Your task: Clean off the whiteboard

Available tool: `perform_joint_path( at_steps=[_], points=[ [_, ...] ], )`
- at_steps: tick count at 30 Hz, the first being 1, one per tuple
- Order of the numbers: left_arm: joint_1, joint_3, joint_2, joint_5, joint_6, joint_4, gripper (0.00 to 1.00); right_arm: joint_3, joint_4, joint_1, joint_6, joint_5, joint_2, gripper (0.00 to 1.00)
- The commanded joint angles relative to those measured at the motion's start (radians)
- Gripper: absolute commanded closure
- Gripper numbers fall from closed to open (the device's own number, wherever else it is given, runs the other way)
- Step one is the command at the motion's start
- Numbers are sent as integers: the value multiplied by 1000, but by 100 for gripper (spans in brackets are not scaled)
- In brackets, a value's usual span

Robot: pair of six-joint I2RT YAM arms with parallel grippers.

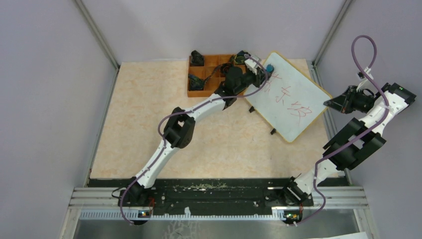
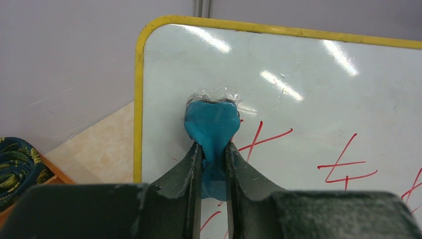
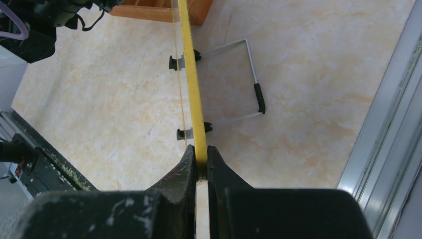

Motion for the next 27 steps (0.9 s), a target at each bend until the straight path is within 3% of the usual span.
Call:
perform_joint_path(
  at_steps=[1,15,27],
  points=[
    [-31,53,26,31,-17,23,99,-29,-17,-33,-71,91,-18,100],
    [-102,77,24,19,-16,11,98,-38,-17,-33,-67,86,-41,100],
    [35,45,30,-55,-23,-85,98,-57,-16,-33,-80,92,-58,100]
  ],
)
